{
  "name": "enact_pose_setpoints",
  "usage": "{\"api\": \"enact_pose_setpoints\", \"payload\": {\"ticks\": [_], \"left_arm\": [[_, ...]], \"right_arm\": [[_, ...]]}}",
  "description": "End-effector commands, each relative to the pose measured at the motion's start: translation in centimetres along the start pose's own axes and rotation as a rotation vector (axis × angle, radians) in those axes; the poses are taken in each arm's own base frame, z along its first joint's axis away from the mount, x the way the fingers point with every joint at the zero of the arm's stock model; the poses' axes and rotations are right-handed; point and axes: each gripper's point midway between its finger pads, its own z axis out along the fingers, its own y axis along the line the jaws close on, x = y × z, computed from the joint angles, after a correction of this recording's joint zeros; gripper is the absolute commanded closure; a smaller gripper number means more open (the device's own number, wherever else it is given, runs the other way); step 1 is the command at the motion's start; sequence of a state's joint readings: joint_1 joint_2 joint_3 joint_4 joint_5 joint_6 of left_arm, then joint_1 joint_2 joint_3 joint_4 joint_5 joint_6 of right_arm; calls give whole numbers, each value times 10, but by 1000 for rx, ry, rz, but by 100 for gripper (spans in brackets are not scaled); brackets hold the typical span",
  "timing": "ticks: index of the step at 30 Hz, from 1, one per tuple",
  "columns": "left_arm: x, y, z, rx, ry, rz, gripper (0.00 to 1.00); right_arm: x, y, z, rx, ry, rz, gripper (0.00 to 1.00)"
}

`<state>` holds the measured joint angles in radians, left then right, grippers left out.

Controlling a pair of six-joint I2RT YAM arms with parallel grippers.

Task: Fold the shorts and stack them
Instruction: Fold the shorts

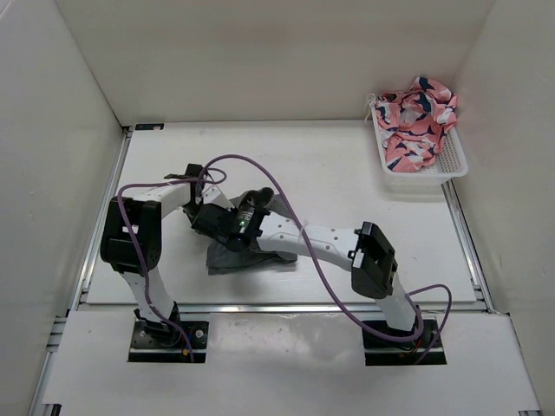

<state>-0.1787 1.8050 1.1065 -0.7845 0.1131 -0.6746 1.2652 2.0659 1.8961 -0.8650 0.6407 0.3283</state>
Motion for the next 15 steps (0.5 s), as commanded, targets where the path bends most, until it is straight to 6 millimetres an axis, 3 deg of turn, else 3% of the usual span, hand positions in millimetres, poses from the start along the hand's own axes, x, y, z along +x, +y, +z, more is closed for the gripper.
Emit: {"api": "enact_pose_setpoints", "payload": {"ticks": [1,5,6,8,9,10,11,12,13,15], "left_arm": [[-6,-1,1,7,-31,3,90],[-9,5,-1,7,-36,-19,90],[-13,6,-4,13,-46,-18,90],[-19,11,-13,29,-59,-36,77],[-21,15,-17,30,-65,-36,60],[-27,17,-24,37,-80,-52,48],[-35,25,-34,46,-105,-71,34],[-41,26,-43,52,-120,-77,23],[-47,31,-51,47,-138,-81,13],[-60,38,-72,50,-180,-93,13]], "right_arm": [[-36,13,-20,-39,-109,-12,100],[-47,40,-14,-91,-134,-52,100],[-50,41,-17,-104,-141,-56,84],[-55,42,-31,-136,-177,-53,53],[-67,45,-39,-172,-236,-31,29],[-65,35,-53,-191,-262,-24,19],[-67,31,-61,-200,-285,9,12],[-74,19,-74,-213,-315,49,10],[-67,16,-75,-213,-303,63,10],[-66,-4,-87,-186,-323,109,10]]}}
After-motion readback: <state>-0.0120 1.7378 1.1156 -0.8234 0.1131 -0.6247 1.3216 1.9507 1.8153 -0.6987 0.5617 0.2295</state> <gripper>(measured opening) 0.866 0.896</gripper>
